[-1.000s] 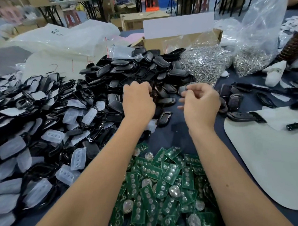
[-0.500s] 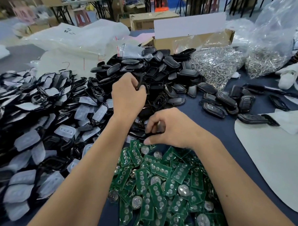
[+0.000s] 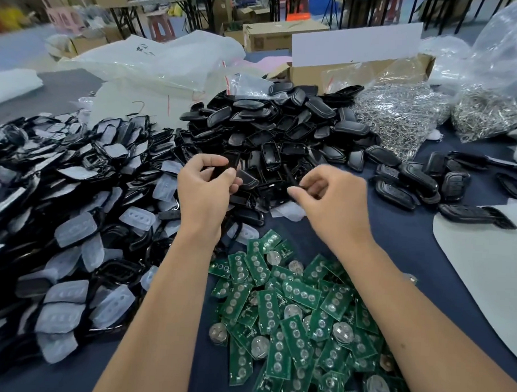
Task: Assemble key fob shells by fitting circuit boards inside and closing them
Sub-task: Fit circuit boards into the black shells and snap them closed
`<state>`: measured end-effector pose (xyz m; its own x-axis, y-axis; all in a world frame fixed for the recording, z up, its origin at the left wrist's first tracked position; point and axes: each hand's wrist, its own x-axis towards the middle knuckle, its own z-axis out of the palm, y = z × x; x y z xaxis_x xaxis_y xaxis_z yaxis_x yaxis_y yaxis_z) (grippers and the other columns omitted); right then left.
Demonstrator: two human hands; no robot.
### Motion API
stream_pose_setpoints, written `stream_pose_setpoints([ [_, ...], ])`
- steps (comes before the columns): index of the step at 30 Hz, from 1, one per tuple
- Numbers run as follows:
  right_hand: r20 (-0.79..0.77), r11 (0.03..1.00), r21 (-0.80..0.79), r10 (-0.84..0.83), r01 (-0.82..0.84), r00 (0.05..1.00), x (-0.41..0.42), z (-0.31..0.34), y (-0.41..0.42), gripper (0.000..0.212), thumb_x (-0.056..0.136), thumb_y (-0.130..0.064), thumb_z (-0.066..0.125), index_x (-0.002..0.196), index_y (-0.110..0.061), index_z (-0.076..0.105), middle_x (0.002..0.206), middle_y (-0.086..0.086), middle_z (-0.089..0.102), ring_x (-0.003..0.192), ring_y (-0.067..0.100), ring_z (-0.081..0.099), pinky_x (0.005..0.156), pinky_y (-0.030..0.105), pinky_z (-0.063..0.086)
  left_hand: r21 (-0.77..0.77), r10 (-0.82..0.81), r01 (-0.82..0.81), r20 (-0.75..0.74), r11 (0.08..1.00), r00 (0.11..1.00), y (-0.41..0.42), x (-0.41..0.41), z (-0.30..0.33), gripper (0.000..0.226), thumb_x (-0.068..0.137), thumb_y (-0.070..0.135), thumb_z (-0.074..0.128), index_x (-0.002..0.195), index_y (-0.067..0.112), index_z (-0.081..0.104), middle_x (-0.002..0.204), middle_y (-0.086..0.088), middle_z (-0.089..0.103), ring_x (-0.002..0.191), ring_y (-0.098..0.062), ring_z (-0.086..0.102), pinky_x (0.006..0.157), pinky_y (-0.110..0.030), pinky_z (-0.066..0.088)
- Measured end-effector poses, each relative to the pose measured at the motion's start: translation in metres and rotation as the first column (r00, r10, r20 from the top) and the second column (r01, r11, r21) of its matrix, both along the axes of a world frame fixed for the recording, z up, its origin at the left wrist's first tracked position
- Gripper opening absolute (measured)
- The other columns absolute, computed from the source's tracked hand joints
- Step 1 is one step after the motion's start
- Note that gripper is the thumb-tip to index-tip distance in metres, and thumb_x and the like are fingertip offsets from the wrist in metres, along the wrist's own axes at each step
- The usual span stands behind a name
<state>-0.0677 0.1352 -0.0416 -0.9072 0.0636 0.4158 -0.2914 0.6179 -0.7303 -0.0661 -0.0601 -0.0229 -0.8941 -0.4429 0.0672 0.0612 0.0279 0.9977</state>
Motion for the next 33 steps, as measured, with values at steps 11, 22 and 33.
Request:
stream_pose_setpoints([
  [11,0.244,0.743,0.28,0.558,-0.608,0.793,0.009,0.008,-0.009,0.025,0.08,-0.048,0.087,0.089,-0.028,0.074,0.085,-0.012,0.062,0.074,0.003,0.055,0.068,0.029,0.05,0.003,-0.094,0.094,0.016,0.996,0.995,0.005,0.004,-0.008,0.018,0.1,-0.006,0.052,0.108,0.009,0.058,0.089,-0.019,0.073,0.07,-0.025,0.077,0.068,-0.029,0.062],
  [22,0.317,0.827,-0.12,0.556,-0.549,0.768,0.003,0.004,0.004,0.02,0.095,-0.028,0.075,0.094,-0.022,0.056,0.076,-0.001,0.073,0.064,0.013,0.06,0.068,0.039,0.05,-0.093,-0.126,0.126,0.012,0.988,0.992,0.011,0.009,-0.012,0.01,0.096,0.003,0.068,0.095,0.013,0.07,0.087,-0.01,0.078,0.068,-0.027,0.078,0.071,-0.035,0.065],
  [33,0.419,0.803,0.015,0.537,-0.596,0.732,0.008,0.011,0.007,0.025,0.08,-0.028,0.09,0.087,-0.026,0.067,0.067,-0.018,0.064,0.056,0.0,0.051,0.057,0.015,0.044,-0.107,-0.147,0.149,0.031,0.983,0.989,0.012,0.011,-0.014,0.016,0.096,0.003,0.064,0.094,0.017,0.072,0.091,-0.007,0.078,0.067,-0.026,0.078,0.075,-0.039,0.065],
])
